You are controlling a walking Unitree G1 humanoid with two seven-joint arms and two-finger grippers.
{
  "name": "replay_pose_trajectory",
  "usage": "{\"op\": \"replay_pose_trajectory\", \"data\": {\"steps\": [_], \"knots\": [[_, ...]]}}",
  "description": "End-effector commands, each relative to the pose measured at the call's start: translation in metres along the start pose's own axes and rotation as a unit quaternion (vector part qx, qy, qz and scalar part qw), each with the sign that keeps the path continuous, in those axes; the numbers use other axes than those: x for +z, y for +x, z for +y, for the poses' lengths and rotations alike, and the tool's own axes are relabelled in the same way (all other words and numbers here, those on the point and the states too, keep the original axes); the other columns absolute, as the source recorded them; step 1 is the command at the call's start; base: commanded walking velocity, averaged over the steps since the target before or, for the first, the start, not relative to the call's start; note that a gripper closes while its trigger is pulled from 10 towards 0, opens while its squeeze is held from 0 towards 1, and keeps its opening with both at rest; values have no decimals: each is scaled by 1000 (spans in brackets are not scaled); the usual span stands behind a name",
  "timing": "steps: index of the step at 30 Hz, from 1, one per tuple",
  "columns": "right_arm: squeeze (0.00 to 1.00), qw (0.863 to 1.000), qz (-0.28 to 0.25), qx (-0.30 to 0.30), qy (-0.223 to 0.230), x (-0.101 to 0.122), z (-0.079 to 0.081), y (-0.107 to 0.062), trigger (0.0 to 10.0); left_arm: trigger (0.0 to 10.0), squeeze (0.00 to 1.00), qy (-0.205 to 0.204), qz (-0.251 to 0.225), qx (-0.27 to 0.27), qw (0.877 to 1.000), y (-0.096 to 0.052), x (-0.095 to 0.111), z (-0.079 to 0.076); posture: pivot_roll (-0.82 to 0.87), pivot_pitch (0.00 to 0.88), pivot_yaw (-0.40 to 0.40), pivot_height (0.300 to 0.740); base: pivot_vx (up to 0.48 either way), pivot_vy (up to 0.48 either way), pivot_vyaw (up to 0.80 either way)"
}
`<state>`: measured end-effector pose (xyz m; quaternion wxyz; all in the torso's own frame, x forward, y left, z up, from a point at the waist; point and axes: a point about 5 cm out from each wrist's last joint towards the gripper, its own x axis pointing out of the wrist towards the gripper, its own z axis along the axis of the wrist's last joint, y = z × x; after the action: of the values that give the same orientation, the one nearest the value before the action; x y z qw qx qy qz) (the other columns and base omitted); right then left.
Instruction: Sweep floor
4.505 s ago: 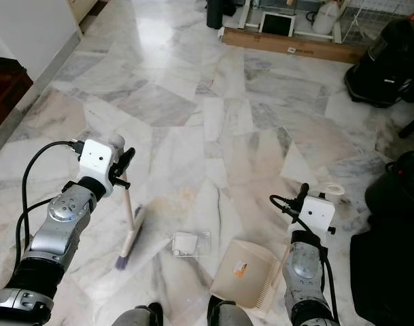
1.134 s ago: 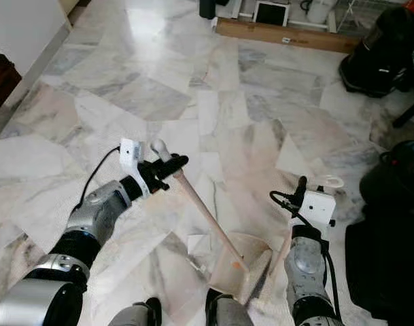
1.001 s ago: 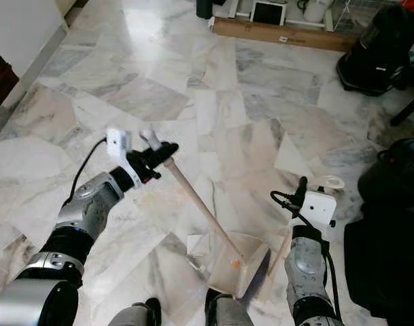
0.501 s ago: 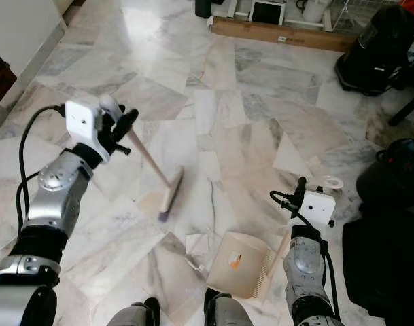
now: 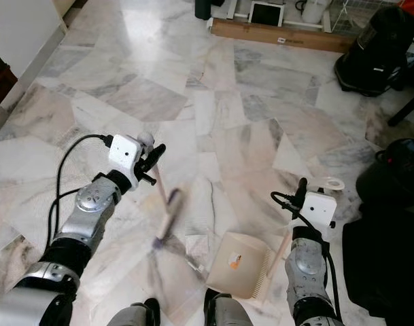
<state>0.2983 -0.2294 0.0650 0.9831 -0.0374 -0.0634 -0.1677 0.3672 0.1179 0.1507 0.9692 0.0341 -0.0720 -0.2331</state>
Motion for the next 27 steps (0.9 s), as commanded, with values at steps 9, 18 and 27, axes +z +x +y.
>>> {"op": "replay_pose_trajectory", "data": {"steps": [9,18,27], "knots": [[0,999,49,11,-10,-19,-1,-13,10000,10000,0,-150,49,-36,987,1,-19,-13,108,290,-29,740,0,0,0],[0,999,48,12,-8,-18,0,-12,10000,10000,0,-277,-12,-37,960,10,7,-6,116,287,-29,740,0,0,0],[0,999,50,16,-5,-18,4,-12,10000,10000,0,-301,-62,-30,951,8,36,12,131,285,-28,740,0,0,0]]}}
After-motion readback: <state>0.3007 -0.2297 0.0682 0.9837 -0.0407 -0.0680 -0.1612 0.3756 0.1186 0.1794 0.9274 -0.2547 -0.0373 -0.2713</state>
